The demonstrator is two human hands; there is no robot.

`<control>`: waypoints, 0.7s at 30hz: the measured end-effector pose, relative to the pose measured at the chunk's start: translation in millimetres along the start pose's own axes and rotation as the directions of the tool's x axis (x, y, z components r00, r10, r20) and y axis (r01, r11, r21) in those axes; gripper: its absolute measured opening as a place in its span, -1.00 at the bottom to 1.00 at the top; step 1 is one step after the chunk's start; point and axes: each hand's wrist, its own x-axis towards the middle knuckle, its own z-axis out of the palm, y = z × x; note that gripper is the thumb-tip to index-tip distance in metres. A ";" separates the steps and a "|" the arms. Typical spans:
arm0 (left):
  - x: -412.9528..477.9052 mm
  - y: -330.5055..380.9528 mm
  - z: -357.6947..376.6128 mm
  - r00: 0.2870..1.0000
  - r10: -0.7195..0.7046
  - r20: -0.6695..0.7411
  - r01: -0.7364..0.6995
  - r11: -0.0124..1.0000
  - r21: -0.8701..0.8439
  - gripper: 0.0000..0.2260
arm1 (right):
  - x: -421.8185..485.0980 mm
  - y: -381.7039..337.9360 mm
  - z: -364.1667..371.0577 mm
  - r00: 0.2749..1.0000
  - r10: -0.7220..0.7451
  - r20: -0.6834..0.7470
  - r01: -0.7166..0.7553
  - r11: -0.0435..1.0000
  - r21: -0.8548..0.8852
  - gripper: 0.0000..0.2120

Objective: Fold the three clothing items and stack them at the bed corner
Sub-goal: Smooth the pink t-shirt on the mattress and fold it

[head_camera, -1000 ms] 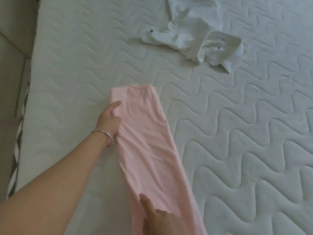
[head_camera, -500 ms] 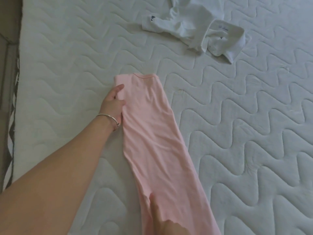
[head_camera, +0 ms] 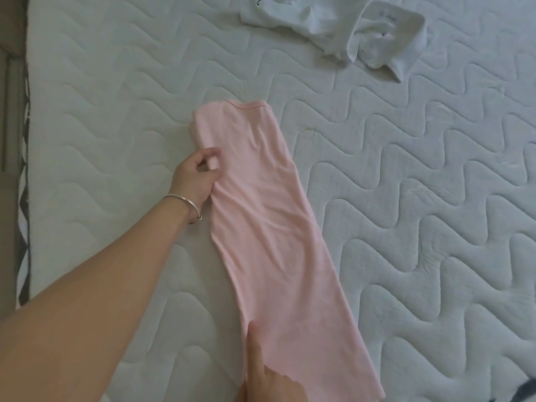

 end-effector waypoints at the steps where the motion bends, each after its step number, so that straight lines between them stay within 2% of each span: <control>1: 1.7 3.1 1.4 1.000 0.000 0.000 0.000 0.999 0.037 -0.64 | -1.7 -1.1 2.1 1.000 -0.019 0.004 0.019 1.000 -0.012 -0.28; 2: 2.6 3.9 3.0 1.000 0.015 -0.003 -0.015 0.997 0.077 -0.64 | -2.2 -1.2 3.2 0.999 -0.048 -0.017 0.046 0.996 -0.077 -0.25; 3: 2.1 3.6 4.1 0.999 0.035 0.000 -0.035 0.992 0.125 -0.61 | -3.0 -1.0 5.3 0.998 -0.042 -0.048 0.038 0.997 -0.066 -0.16; 4: 1.2 2.2 5.4 0.998 0.058 -0.005 -0.056 0.981 0.185 -0.57 | -2.3 0.9 3.9 0.986 -0.077 -0.150 0.068 0.995 -0.068 -0.06; 5: -0.9 0.5 6.3 0.995 0.095 -0.018 -0.088 0.964 0.251 -0.54 | -1.6 5.1 -2.4 0.938 -0.163 -0.305 0.130 0.984 -0.123 -0.01; 6: -6.0 2.2 7.7 0.988 0.149 -0.042 -0.127 0.936 0.329 -0.54 | -6.5 12.1 -6.4 0.869 -0.200 -0.452 0.158 0.979 -0.129 -0.12; 7: -13.0 4.9 9.1 0.970 0.237 -0.057 -0.192 0.888 0.418 -0.55 | -9.8 20.1 -7.8 0.763 -0.274 -0.586 0.217 0.962 -0.167 -0.43; 8: -22.6 7.7 10.9 0.938 0.344 -0.030 -0.285 0.819 0.498 -0.55 | -6.3 28.1 -10.7 0.606 -0.343 -0.718 0.268 0.938 -0.222 -0.64; 9: -31.6 5.9 12.9 0.892 0.450 0.040 -0.391 0.725 0.567 -0.56 | -1.7 35.7 -19.8 0.520 -0.372 -0.769 0.287 0.924 -0.253 -0.66; 11: -50.2 -12.0 20.5 0.775 0.572 0.268 -0.567 0.444 0.694 -0.60 | 10.6 50.9 -45.9 0.497 -0.361 -0.789 0.231 0.931 -0.281 -0.62; 12: -58.4 -25.2 23.6 0.740 0.558 0.375 -0.601 0.301 0.740 -0.57 | 20.1 60.1 -55.8 0.504 -0.371 -0.780 0.182 0.928 -0.325 -0.57; 13: -64.7 -36.8 24.4 0.754 0.483 0.445 -0.591 0.203 0.781 -0.52 | 28.4 67.8 -65.3 0.571 -0.367 -0.734 0.138 0.925 -0.355 -0.52; 14: -68.6 -47.2 23.8 0.789 0.405 0.462 -0.556 0.150 0.817 -0.47 | 37.2 75.9 -70.0 0.623 -0.369 -0.689 0.118 0.916 -0.384 -0.48; 15: -70.4 -55.2 22.5 0.809 0.364 0.462 -0.529 0.110 0.841 -0.43 | 43.3 83.8 -72.2 0.666 -0.369 -0.649 0.107 0.908 -0.406 -0.46; 18: -69.9 -62.0 19.5 0.820 0.351 0.452 -0.497 0.044 0.867 -0.40 | 52.3 103.1 -67.3 0.678 -0.366 -0.638 0.089 0.902 -0.423 -0.42; 21: -69.6 -55.6 24.2 0.820 0.379 0.429 -0.500 0.110 0.859 -0.45 | 46.1 98.3 -67.0 0.666 -0.327 -0.670 0.061 0.920 -0.388 -0.40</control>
